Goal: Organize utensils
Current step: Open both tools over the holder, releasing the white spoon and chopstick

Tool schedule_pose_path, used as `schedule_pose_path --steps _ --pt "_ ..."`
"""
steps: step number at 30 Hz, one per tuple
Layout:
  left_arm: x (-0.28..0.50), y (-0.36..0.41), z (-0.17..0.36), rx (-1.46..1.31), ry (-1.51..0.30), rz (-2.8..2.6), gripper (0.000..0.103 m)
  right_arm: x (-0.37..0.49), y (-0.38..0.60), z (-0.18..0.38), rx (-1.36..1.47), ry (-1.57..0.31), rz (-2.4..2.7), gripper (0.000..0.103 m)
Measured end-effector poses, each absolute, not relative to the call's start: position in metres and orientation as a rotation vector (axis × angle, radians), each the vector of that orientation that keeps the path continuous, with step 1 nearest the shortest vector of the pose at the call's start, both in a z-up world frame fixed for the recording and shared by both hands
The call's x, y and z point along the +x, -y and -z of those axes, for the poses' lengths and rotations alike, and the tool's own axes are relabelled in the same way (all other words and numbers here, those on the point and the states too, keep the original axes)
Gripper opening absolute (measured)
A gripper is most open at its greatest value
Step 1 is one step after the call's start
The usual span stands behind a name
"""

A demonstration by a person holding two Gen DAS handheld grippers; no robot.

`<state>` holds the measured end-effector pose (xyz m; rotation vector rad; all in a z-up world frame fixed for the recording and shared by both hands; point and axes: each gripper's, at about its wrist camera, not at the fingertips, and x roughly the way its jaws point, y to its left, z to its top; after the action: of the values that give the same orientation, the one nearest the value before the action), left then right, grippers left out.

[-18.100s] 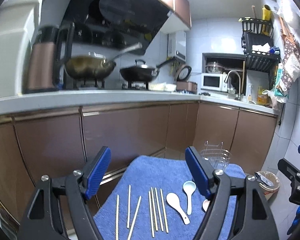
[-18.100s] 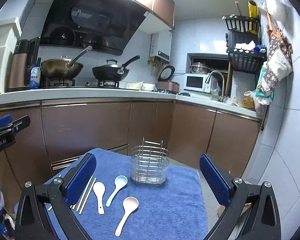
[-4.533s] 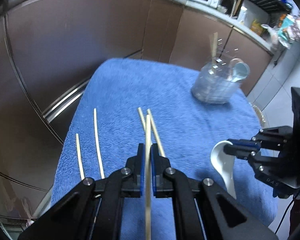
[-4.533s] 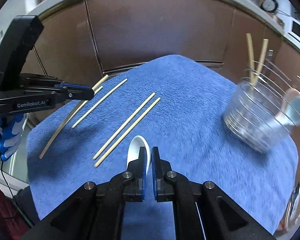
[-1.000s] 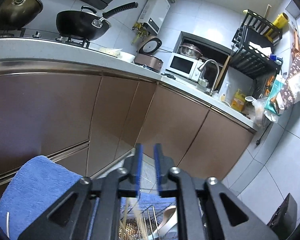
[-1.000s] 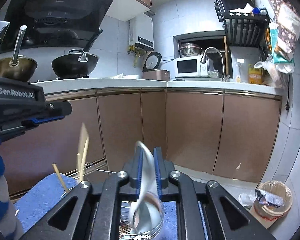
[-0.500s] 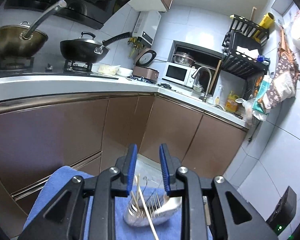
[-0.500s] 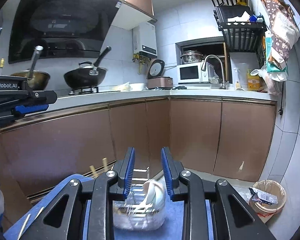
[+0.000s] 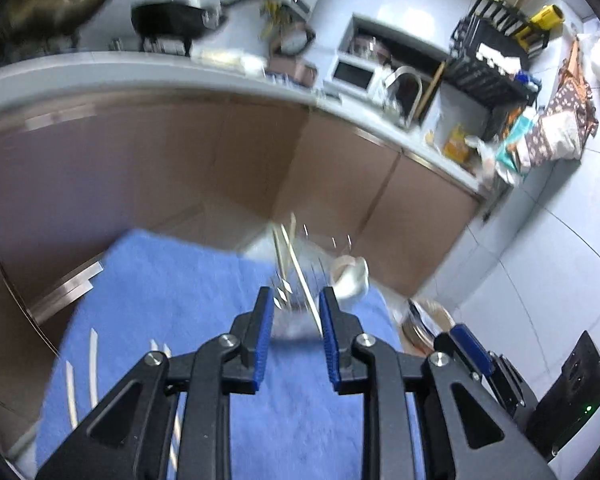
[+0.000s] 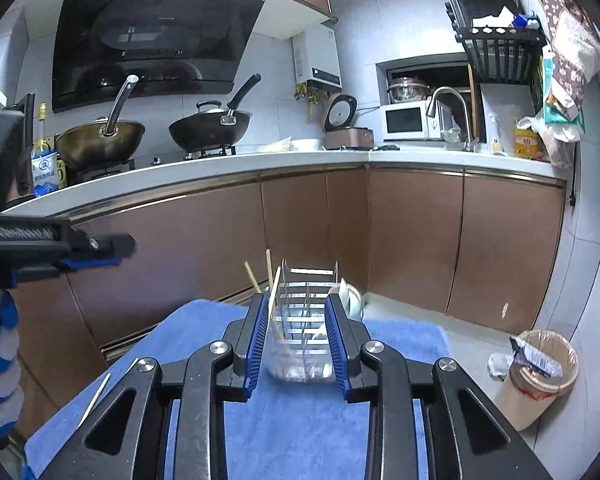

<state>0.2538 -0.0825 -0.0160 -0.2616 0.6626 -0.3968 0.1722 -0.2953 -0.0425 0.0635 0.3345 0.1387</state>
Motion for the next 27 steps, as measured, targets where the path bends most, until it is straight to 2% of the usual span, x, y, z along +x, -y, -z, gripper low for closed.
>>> schedule_pose_path --steps 10,16,21,27 --pt "0.296 0.114 0.068 -0.273 -0.822 0.459 0.022 0.184 0.323 0.081 0.106 -0.422 -0.13 0.029" --pt "0.346 0.108 0.059 -0.285 -0.798 0.471 0.022 0.201 0.337 0.101 0.121 -0.463 -0.133 0.03" --pt "0.413 0.073 0.063 -0.436 -0.781 0.495 0.022 0.215 0.348 0.12 0.125 -0.504 -0.123 0.031" --pt "0.499 0.057 0.106 -0.692 -0.877 0.625 0.022 0.237 0.349 0.14 0.12 -0.548 -0.134 0.033"
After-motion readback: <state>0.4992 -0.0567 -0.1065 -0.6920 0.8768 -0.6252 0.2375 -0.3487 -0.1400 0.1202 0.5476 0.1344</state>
